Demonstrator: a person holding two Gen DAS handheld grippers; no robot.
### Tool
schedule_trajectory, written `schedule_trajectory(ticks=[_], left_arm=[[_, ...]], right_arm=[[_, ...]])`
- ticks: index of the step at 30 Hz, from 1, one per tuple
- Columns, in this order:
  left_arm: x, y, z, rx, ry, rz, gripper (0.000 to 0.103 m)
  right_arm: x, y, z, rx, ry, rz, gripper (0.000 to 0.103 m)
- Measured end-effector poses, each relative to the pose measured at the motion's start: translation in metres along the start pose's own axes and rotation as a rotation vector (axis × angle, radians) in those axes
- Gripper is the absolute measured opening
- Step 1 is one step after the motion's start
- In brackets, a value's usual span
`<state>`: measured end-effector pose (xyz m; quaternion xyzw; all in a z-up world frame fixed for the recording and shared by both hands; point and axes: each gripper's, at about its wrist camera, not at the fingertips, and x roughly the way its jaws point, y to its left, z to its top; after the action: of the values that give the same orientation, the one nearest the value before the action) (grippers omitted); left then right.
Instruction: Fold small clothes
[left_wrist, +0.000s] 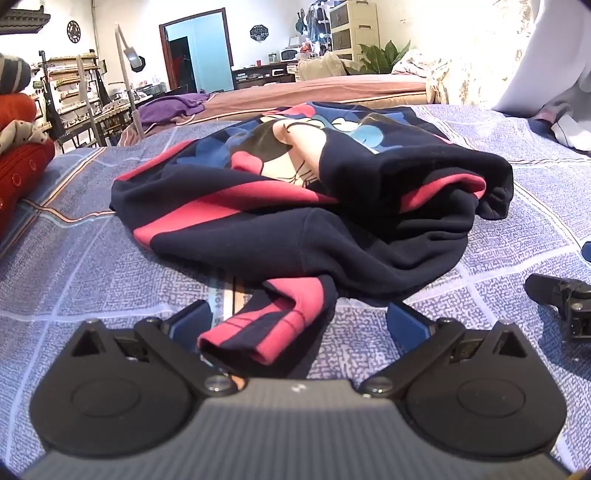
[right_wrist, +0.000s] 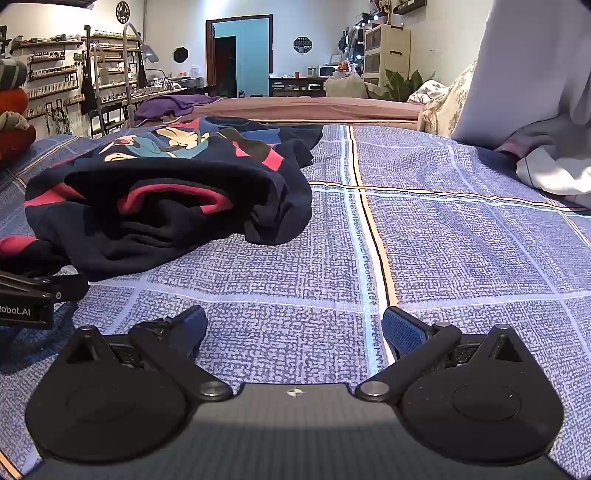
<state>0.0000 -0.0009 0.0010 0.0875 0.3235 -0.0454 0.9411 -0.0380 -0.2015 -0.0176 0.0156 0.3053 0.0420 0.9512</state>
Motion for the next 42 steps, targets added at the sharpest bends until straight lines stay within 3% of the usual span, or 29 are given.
schedule_trajectory(ticks=[6, 10, 13, 16, 22, 27, 33, 42], left_arm=[[0.000, 0.001, 0.000, -0.006, 0.002, -0.005, 0.103], [0.000, 0.002, 0.000, -0.006, 0.002, -0.005, 0.103], [0.000, 0.002, 0.000, -0.006, 0.002, -0.005, 0.103], [0.000, 0.002, 0.000, -0.006, 0.002, -0.005, 0.103], [0.000, 0.001, 0.000, -0.006, 0.002, -0.005, 0.103], [0.000, 0.001, 0.000, -0.006, 0.002, -0.005, 0.103], [0.000, 0.001, 0.000, -0.006, 0.002, -0.005, 0.103], [0.000, 0.001, 0.000, -0.006, 0.002, -0.005, 0.103]], right_arm=[[0.000, -0.001, 0.002, -0.004, 0.006, 0.008, 0.103], [-0.003, 0.013, 0.006, -0.094, -0.006, 0.089, 0.103], [-0.003, 0.032, 0.017, -0.219, 0.005, 0.058, 0.103], [-0.001, 0.040, 0.030, -0.284, 0.047, 0.085, 0.103], [0.004, 0.043, 0.056, -0.264, 0.144, 0.076, 0.103], [0.005, 0.055, 0.060, -0.340, 0.196, 0.041, 0.103], [0.004, 0.058, 0.062, -0.381, 0.204, -0.014, 0.103], [0.006, 0.066, 0.067, -0.413, 0.219, -0.004, 0.103]])
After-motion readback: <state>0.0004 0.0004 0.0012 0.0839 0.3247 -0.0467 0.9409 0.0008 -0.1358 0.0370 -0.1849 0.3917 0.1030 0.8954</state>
